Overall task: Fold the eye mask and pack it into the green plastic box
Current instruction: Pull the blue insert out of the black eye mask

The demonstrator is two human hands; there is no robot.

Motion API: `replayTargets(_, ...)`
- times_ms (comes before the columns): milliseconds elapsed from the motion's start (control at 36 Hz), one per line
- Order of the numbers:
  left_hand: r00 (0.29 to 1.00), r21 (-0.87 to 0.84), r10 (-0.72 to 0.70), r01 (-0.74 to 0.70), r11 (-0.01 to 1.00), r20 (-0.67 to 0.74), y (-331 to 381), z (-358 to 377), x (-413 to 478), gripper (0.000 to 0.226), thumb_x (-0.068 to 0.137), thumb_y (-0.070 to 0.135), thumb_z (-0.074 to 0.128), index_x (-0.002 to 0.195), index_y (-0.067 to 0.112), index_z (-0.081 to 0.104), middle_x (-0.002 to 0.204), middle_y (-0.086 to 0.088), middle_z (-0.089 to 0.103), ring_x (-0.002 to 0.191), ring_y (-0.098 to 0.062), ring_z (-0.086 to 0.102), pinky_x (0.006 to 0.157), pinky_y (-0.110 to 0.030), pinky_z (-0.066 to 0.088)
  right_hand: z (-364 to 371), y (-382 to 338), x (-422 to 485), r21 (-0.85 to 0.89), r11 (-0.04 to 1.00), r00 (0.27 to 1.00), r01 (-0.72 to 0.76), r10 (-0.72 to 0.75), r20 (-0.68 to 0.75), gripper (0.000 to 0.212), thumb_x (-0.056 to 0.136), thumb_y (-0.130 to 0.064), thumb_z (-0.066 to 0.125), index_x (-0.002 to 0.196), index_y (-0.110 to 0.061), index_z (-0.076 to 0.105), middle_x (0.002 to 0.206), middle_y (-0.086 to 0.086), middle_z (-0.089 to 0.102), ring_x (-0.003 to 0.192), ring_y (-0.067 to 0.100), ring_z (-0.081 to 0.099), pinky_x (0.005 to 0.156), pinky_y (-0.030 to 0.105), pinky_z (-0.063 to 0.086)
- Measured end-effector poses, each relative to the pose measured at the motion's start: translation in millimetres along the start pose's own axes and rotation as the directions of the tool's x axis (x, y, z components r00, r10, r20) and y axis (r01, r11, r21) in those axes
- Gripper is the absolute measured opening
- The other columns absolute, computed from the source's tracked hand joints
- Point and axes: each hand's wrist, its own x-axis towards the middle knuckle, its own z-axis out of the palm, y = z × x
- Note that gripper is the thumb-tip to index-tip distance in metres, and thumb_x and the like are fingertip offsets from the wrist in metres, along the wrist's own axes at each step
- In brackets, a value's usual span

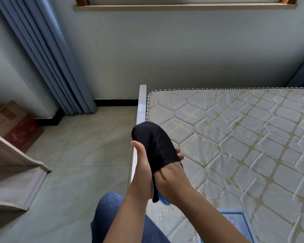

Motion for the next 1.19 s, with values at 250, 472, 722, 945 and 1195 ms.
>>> replayTargets(250, 0.983, -0.062, 0.109, -0.119, 0.991, -0.145, 13.6, -2.1, 9.2, 0.089, 0.069, 0.082, 0.023, 0.107, 0.016, 0.070, 0.112, -0.012, 0.070, 0.108, -0.022, 0.065, 0.091, -0.037, 0.048, -1.5, 1.3, 2.3, 0.035, 0.992, 0.992, 0.123, -0.123, -0.007, 0.057, 0.079, -0.010, 0.037, 0.129, -0.038, 0.036, 0.129, -0.002, 0.051, 0.116, 0.000, 0.047, 0.095, 0.009, 0.035)
replayTargets(472, 0.959, -0.088, 0.139, -0.165, 0.982, -0.247, 15.0, 1.4, 12.5, 0.078, 0.080, 0.077, 0.019, 0.099, 0.024, 0.073, 0.102, -0.013, 0.073, 0.093, -0.025, 0.070, 0.100, -0.055, 0.040, -2.4, -6.0, -0.5, 0.027, 0.988, 0.985, 0.154, -0.156, 0.072, 0.044, 0.083, -0.017, 0.038, 0.126, -0.025, 0.041, 0.117, -0.005, 0.050, 0.106, -0.010, 0.044, 0.088, 0.001, 0.033)
replayTargets(722, 0.988, -0.084, 0.103, -0.113, 0.990, -0.113, 15.7, 1.8, 6.3, 0.094, 0.061, 0.085, 0.027, 0.093, 0.010, 0.074, 0.107, -0.024, 0.068, 0.098, -0.034, 0.068, 0.082, -0.043, 0.053, -11.9, -12.1, -1.4, -0.135, 0.979, 0.987, 0.150, -0.139, 0.086, 0.039, 0.100, -0.016, 0.027, 0.130, -0.034, 0.043, 0.113, 0.025, 0.063, 0.120, 0.018, 0.053, 0.099, 0.046, 0.041)
replayTargets(945, 0.990, 0.108, 0.124, -0.116, 0.987, -0.071, 5.2, -1.1, -3.2, 0.071, 0.067, 0.050, 0.067, 0.130, 0.022, 0.051, 0.121, -0.003, 0.066, 0.112, -0.019, 0.063, 0.087, -0.032, 0.053, -8.4, -7.9, 3.4, -0.054, 0.976, 0.971, 0.212, -0.217, -0.099, 0.060, 0.084, -0.010, 0.043, 0.131, -0.046, 0.035, 0.139, -0.017, 0.043, 0.131, 0.003, 0.038, 0.109, 0.029, 0.033)
replayTargets(1195, 0.999, 0.231, 0.045, -0.041, 0.972, -0.012, 3.1, -12.4, -0.6, 0.072, 0.075, 0.058, 0.045, 0.139, 0.026, 0.039, 0.130, 0.006, 0.059, 0.117, -0.008, 0.057, 0.091, -0.022, 0.049, -10.9, 10.6, 6.1, -0.046, 0.997, 0.995, 0.067, -0.071, -0.071, 0.060, 0.075, -0.016, 0.041, 0.135, -0.021, 0.043, 0.131, 0.006, 0.054, 0.116, 0.025, 0.052, 0.098, 0.037, 0.042)
